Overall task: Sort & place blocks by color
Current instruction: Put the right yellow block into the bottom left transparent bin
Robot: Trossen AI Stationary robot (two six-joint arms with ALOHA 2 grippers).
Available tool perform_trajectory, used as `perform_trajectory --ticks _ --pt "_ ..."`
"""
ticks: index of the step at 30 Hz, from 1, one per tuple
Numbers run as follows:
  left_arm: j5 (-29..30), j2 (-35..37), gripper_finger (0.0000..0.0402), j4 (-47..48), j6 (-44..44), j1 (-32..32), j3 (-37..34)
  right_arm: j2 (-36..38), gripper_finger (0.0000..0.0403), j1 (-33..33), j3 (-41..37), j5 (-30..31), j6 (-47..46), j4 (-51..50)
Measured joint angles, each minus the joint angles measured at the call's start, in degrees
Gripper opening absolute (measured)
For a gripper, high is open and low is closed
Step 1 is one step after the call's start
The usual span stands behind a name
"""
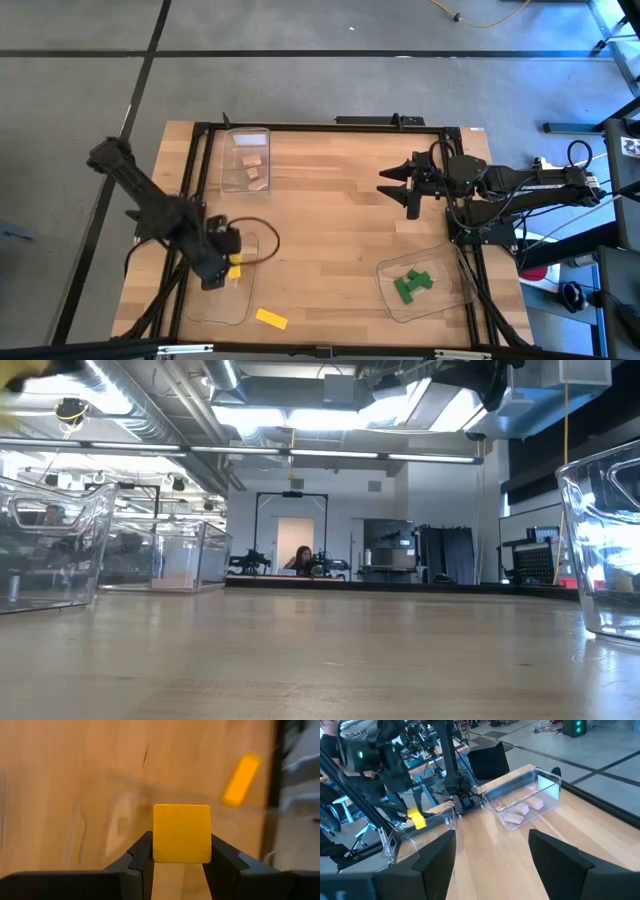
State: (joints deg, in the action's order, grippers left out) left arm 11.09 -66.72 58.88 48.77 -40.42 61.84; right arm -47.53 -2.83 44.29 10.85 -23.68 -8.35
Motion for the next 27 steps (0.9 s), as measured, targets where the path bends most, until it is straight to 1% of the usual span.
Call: perform_trajectory --ticks 4,9,12,17,27 --pt "0.0 -2.7 0.012 1.6 7.9 -2.2 -5.0 0.0 0.0252 0.0 0.0 0.0 0.0 -0.1" --pt "0.0 -4.7 0.012 -0.5 10.9 -0.8 -11.9 0.0 0.0252 0.0 0.0 0.0 0.1 -0.2" --pt "0.0 -5.5 0.012 -4.0 11.1 0.3 -14.6 0.0 0.0252 0.0 0.0 0.0 0.2 -0.3" --pt "0.3 -5.5 0.012 -10.6 11.1 0.0 -17.5 0.0 0.0252 0.0 0.0 0.0 0.2 -0.4" --pt "1.8 -5.5 0.012 -12.0 10.7 -0.6 -20.1 0.0 0.0252 0.0 0.0 0.1 0.2 -0.4"
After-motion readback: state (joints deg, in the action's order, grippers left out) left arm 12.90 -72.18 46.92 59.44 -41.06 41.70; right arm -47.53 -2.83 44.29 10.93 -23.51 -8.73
